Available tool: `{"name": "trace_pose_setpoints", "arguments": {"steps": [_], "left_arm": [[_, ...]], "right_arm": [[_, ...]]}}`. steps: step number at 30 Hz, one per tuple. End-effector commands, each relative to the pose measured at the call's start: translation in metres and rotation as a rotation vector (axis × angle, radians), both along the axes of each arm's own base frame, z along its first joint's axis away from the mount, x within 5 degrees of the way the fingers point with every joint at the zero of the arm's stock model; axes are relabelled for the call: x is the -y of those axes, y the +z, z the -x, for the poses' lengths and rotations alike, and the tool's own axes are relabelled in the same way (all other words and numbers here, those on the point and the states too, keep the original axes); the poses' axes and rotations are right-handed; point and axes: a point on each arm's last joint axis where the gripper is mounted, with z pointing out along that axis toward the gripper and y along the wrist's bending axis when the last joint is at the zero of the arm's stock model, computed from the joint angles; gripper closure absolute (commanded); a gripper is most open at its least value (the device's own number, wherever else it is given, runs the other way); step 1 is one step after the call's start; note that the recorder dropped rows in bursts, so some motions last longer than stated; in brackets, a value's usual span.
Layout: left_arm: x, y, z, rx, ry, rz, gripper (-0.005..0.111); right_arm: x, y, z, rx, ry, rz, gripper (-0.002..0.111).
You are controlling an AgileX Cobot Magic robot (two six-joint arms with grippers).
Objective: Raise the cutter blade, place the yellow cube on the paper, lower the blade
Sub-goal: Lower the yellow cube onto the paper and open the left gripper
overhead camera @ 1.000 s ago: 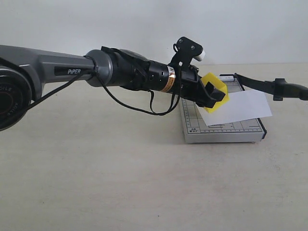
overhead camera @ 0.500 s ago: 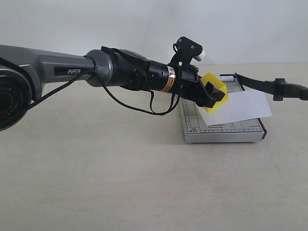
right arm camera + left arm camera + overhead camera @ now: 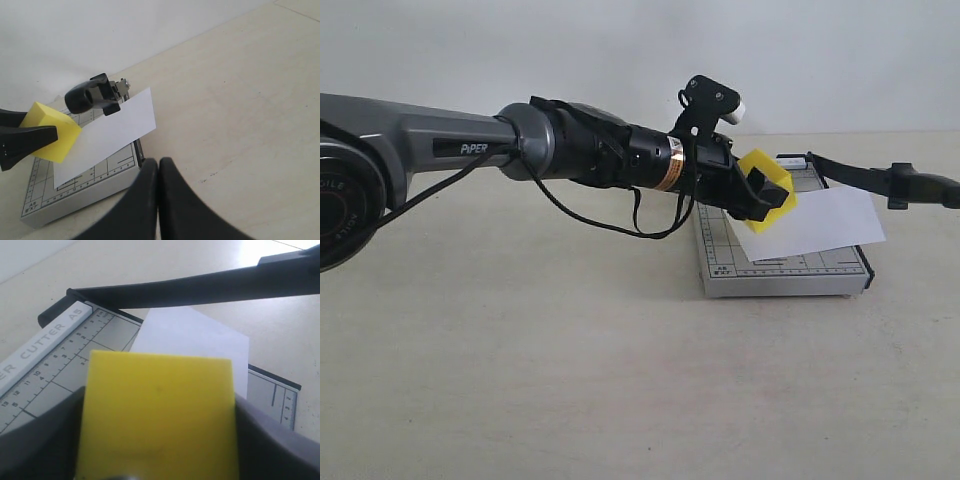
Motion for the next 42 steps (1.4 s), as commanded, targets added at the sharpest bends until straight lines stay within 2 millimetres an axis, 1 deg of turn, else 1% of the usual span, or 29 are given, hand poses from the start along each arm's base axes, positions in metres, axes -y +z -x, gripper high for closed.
{"name": "trace_pose_setpoints", "arguments": {"steps": [1,5,10,13,18,20,25,28,35,37,41,42], "left_arm": [[0.0042,0.0062,0.0042,-0.030,-0.025,0.044,0.062],[0.0050,0.0068,0.0068,0.004,-0.075,0.042,0.064],[0.0049,0.0068,0.0065,0.014,-0.075,0.039,0.064],[0.0049,0.0068,0.0065,0.014,-0.075,0.039,0.059],[0.0049,0.0068,0.0065,0.014,-0.075,0.039,0.045],[0.0049,0.0068,0.0065,0.014,-0.075,0.039,0.042],[0.0053,0.0072,0.0073,0.008,-0.082,0.046,0.042],[0.0065,0.0094,0.0083,-0.022,-0.079,0.080,0.042],[0.0058,0.0076,0.0089,0.000,-0.099,0.053,0.042],[0.0054,0.0067,0.0093,-0.008,-0.099,0.044,0.040],[0.0050,0.0057,0.0096,-0.017,-0.099,0.033,0.031],[0.0050,0.0057,0.0094,-0.018,-0.096,0.033,0.031]], "right_arm": [[0.0006,0.0005,0.0009,0.011,-0.003,0.013,0.108],[0.0006,0.0005,0.0009,0.011,-0.003,0.013,0.108],[0.0006,0.0005,0.0009,0.011,-0.003,0.013,0.108],[0.0006,0.0005,0.0009,0.011,-0.003,0.013,0.108],[0.0006,0.0005,0.0009,0.011,-0.003,0.013,0.108],[0.0006,0.0005,0.0009,0.011,-0.003,0.013,0.108],[0.0007,0.0007,0.0009,0.013,-0.001,0.021,0.108],[0.0007,0.0007,0.0009,0.013,-0.001,0.021,0.108],[0.0007,0.0007,0.0009,0.013,-0.001,0.021,0.108],[0.0007,0.0007,0.0009,0.013,-0.001,0.019,0.108],[0.0007,0.0007,0.0009,0.013,-0.001,0.019,0.108],[0.0007,0.0007,0.0009,0.013,-0.001,0.019,0.108]]}}
